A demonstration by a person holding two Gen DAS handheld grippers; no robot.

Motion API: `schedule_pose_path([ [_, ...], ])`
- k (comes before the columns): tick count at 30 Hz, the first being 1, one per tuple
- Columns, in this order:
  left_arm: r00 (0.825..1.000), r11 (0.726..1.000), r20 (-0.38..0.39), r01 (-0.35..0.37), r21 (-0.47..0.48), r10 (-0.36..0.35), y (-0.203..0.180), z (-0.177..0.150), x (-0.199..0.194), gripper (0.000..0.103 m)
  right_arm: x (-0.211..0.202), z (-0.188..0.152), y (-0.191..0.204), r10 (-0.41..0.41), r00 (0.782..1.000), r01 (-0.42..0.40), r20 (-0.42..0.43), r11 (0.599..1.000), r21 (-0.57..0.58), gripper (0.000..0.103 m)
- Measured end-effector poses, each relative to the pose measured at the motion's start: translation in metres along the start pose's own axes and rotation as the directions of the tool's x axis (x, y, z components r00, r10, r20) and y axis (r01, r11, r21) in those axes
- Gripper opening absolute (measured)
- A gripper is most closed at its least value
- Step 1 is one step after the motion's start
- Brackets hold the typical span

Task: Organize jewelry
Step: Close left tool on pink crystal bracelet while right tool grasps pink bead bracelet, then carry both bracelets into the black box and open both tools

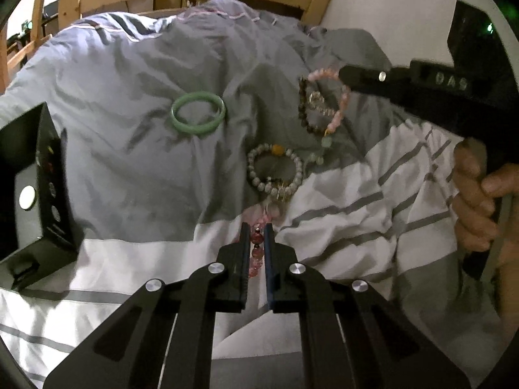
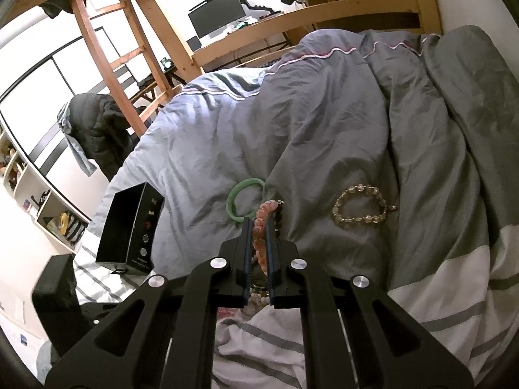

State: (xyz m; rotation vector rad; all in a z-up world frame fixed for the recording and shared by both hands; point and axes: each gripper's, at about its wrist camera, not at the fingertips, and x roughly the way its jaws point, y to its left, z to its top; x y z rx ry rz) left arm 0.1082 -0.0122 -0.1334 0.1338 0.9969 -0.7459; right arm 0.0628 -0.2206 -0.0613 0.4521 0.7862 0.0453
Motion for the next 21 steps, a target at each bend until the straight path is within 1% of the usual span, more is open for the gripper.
schedule_pose_path([
  [4, 1.0, 1.0, 0.028, -0.007, -0.007, 0.007, -0.002, 0.005, -0.008, 0.008, -0.002, 0.0, 0.002, 0.004, 1.0, -0.004, 0.001, 1.0, -0.005, 0.009],
  [10, 0.994, 0.999, 0.104, -0.041, -0.036, 0.045, 0.008, 0.018, -0.046, 0.008, -0.006, 0.003, 0.015, 0.011, 1.0, -0.011, -0.003, 0.999, -0.042, 0.009],
  [13, 0.989, 0.997, 0.127, -0.067, -0.048, 0.072, 0.014, 0.023, -0.061, 0.008, -0.008, 0.004, 0.03, 0.007, 1.0, -0.007, -0.01, 0.997, -0.081, 0.009],
  [18, 0.979, 0.989, 0.154, -0.119, -0.088, 0.131, 0.032, 0.029, -0.083, 0.008, -0.007, 0.005, 0.062, -0.032, 0.999, 0.026, -0.032, 0.985, -0.17, 0.009],
  [21, 0.973, 0.983, 0.161, -0.148, -0.109, 0.164, 0.042, 0.029, -0.095, 0.008, -0.003, 0.007, 0.078, -0.042, 0.998, 0.031, -0.049, 0.98, -0.195, 0.009],
])
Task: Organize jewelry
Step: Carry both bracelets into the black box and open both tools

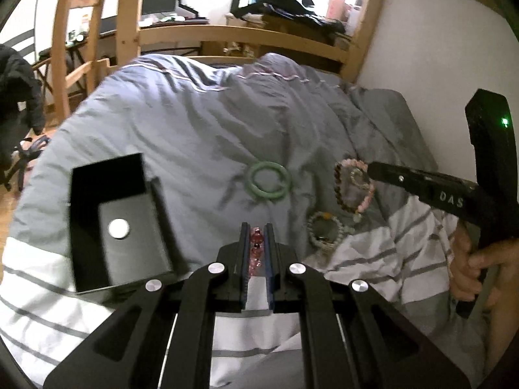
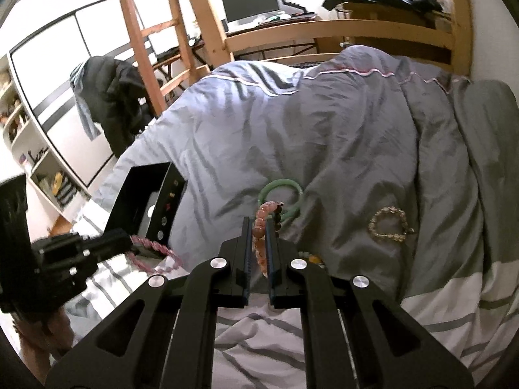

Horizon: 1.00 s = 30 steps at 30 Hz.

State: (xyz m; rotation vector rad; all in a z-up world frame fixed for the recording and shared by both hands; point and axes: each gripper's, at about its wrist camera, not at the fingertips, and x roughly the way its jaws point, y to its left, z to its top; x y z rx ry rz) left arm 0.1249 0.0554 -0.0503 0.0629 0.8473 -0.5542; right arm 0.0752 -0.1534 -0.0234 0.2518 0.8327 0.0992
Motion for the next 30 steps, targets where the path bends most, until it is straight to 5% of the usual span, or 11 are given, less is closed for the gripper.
schedule_pose_path([
  [21, 0.977, 0.968, 0.057, -0.191, -0.162, 0.203, 0.1, 0.003, -0.037, 0.008, 0.047, 0.041, 0.115, 0.137, 0.989, -0.143, -0.059, 0.985, -0.101, 0.009],
  [30, 0.975, 0.948, 0.048, -0.198, -0.248, 0.216, 0.131, 0.002, -0.024, 0.008, 0.074, 0.045, 0.149, 0.186, 0.979, -0.193, -0.08, 0.977, -0.095, 0.009],
])
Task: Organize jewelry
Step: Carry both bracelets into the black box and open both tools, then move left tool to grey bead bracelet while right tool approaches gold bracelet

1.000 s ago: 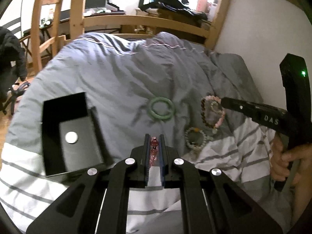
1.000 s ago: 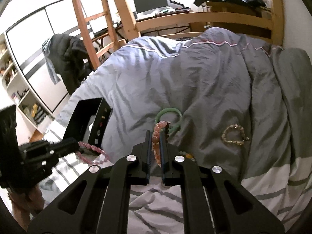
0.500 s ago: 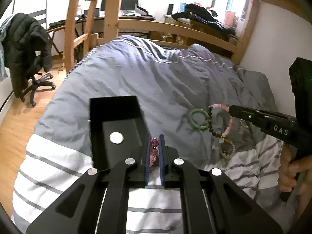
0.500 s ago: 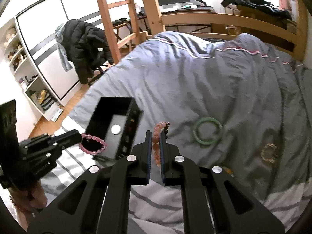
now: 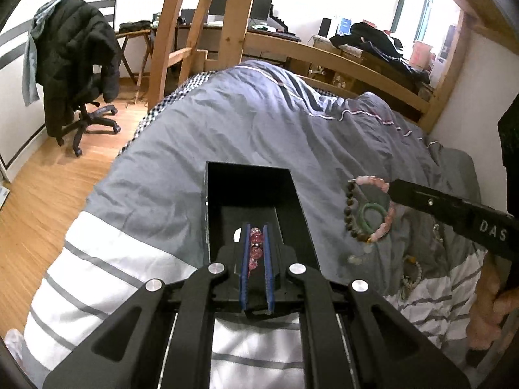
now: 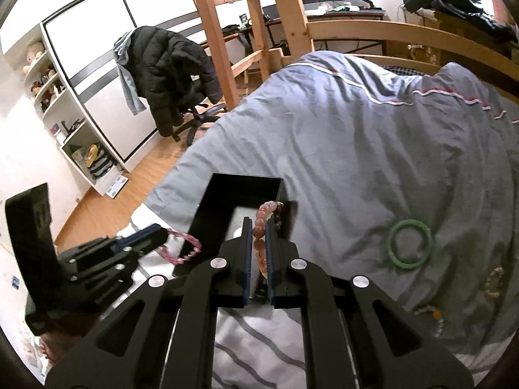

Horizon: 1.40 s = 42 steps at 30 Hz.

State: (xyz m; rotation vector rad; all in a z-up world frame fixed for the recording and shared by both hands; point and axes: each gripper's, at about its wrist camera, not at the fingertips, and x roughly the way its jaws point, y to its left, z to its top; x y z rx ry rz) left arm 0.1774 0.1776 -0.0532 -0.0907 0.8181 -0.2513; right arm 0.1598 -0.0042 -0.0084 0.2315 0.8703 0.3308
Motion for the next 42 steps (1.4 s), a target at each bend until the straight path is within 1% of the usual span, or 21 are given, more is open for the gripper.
schedule_pose_path([
  [7, 0.999, 0.999, -0.026, 0.026, -0.022, -0.026, 0.004, 0.001, 0.015, 0.008, 0.021, -0.004, 0.011, 0.059, 0.998, -0.058, -0.02, 0.998, 0.03, 0.009],
  [14, 0.997, 0.999, -0.077, -0.024, -0.032, 0.022, 0.009, -0.004, 0.031, 0.008, 0.045, -0.014, 0.012, 0.069, 0.995, -0.065, -0.068, 0.997, 0.049, 0.009],
  [20, 0.997, 0.999, -0.067, -0.031, -0.024, 0.029, 0.009, -0.003, 0.029, 0.008, 0.053, -0.021, 0.007, 0.078, 0.992, -0.073, -0.103, 0.996, 0.051, 0.009],
  [22, 0.998, 0.999, -0.064, -0.03, -0.027, 0.028, 0.009, -0.003, 0.029, 0.018, 0.054, -0.021, 0.007, 0.075, 0.991, -0.071, -0.108, 0.997, 0.044, 0.009],
  [24, 0.998, 0.998, -0.043, -0.052, -0.041, 0.05, 0.011, -0.003, 0.024, 0.067, 0.052, -0.02, 0.007, 0.064, 0.992, -0.061, -0.108, 0.998, 0.033, 0.011],
  [25, 0.998, 0.997, -0.02, -0.067, -0.047, 0.066, 0.012, -0.002, 0.02, 0.071, 0.051, -0.019, 0.006, 0.054, 0.993, -0.051, -0.103, 0.998, 0.028, 0.013],
  [26, 0.998, 0.996, -0.008, -0.07, -0.047, 0.069, 0.013, -0.001, 0.018, 0.071, 0.049, -0.018, 0.006, 0.056, 0.994, -0.053, -0.096, 0.998, 0.027, 0.021],
  [27, 0.998, 0.997, -0.005, -0.066, -0.048, 0.066, 0.013, -0.001, 0.016, 0.071, 0.048, -0.018, 0.006, 0.064, 0.993, -0.062, -0.097, 0.998, 0.026, 0.041],
  [28, 0.998, 0.996, 0.003, -0.062, -0.059, 0.062, 0.015, 0.0, 0.013, 0.071, 0.046, -0.017, 0.007, 0.064, 0.994, -0.062, -0.088, 0.998, 0.022, 0.054],
  [29, 0.998, 0.996, 0.007, -0.062, -0.063, 0.063, 0.016, 0.0, 0.013, 0.071, 0.042, -0.016, 0.007, 0.05, 0.997, -0.049, -0.061, 0.999, 0.014, 0.073],
  [30, 0.998, 0.996, 0.009, -0.064, -0.067, 0.064, 0.017, 0.001, 0.012, 0.071, 0.038, -0.016, 0.008, 0.034, 0.999, -0.034, -0.038, 0.999, 0.005, 0.076],
  [34, 0.998, 0.996, 0.008, -0.062, -0.064, 0.063, 0.016, 0.0, 0.012, 0.073, 0.031, -0.014, 0.005, 0.017, 1.0, -0.017, -0.02, 1.0, 0.008, 0.076],
  [35, 0.998, 0.996, 0.009, -0.061, -0.06, 0.062, 0.015, 0.0, 0.012, 0.077, 0.03, -0.014, 0.004, 0.007, 1.0, -0.007, -0.016, 1.0, 0.007, 0.078],
  [36, 0.998, 0.997, 0.013, -0.064, -0.045, 0.064, 0.011, -0.001, 0.011, 0.083, 0.026, -0.016, 0.001, -0.015, 1.0, 0.015, -0.004, 1.0, 0.001, 0.084],
  [37, 0.998, 0.997, 0.016, -0.067, -0.037, 0.067, 0.009, -0.001, 0.011, 0.085, 0.022, -0.017, -0.001, -0.034, 0.999, 0.034, 0.009, 0.999, -0.005, 0.089],
  [38, 0.997, 0.997, 0.021, -0.068, -0.025, 0.069, 0.006, -0.001, 0.011, 0.09, 0.016, -0.02, -0.005, -0.058, 0.998, 0.059, 0.03, 0.998, -0.011, 0.096],
  [39, 0.997, 0.998, 0.025, -0.067, -0.011, 0.067, 0.002, -0.002, 0.011, 0.092, 0.012, -0.022, -0.009, -0.076, 0.996, 0.077, 0.043, 0.997, -0.013, 0.096],
  [42, 0.999, 0.998, 0.023, -0.05, 0.029, 0.049, -0.012, -0.004, 0.013, 0.093, -0.002, -0.027, -0.028, -0.119, 0.991, 0.119, 0.056, 0.993, 0.007, 0.096],
])
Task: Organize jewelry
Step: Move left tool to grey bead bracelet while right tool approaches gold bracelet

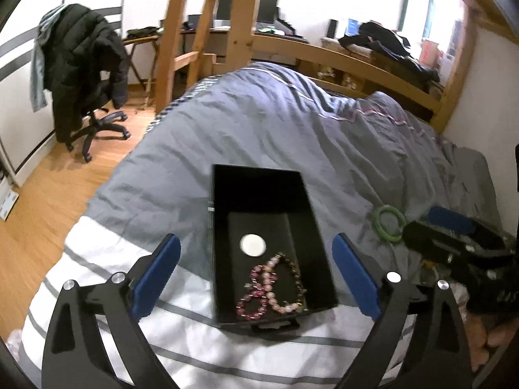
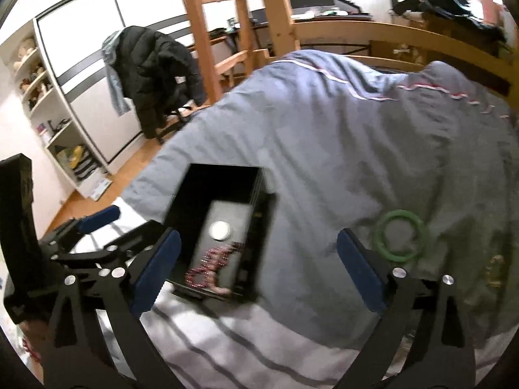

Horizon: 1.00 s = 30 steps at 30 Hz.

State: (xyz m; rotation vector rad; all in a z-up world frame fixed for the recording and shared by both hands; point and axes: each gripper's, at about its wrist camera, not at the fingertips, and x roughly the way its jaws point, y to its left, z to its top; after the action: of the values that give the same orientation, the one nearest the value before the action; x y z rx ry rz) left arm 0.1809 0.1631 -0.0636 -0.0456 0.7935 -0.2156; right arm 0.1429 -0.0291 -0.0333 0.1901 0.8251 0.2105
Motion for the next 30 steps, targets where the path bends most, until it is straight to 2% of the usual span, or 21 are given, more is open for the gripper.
schedule_pose_path([
  [8, 0.995, 0.99, -0.018, 0.103, 0.097, -0.102, -0.054, -0.013, 0.003, 0.093, -0.044, -0.011, -0.057, -0.1, 0.994, 0.099, 0.031, 0.995, 0.033, 0.096],
  [14, 0.981, 0.961, -0.049, 0.192, 0.198, -0.186, -0.113, -0.032, 0.006, 0.093, -0.075, -0.02, -0.102, -0.158, 0.986, 0.153, 0.051, 0.985, 0.083, 0.096],
  [18, 0.969, 0.941, -0.076, 0.247, 0.232, -0.236, -0.143, -0.042, 0.007, 0.093, -0.09, -0.03, -0.132, -0.189, 0.981, 0.182, 0.048, 0.975, 0.127, 0.096],
  [23, 0.96, 0.922, -0.094, 0.279, 0.269, -0.264, -0.178, -0.053, 0.012, 0.093, -0.103, -0.043, -0.159, -0.234, 0.971, 0.227, 0.039, 0.964, 0.14, 0.096],
  [30, 0.95, 0.903, -0.152, 0.306, 0.301, -0.272, -0.22, -0.067, 0.042, 0.093, -0.11, -0.057, -0.196, -0.317, 0.948, 0.312, 0.019, 0.941, 0.133, 0.096],
])
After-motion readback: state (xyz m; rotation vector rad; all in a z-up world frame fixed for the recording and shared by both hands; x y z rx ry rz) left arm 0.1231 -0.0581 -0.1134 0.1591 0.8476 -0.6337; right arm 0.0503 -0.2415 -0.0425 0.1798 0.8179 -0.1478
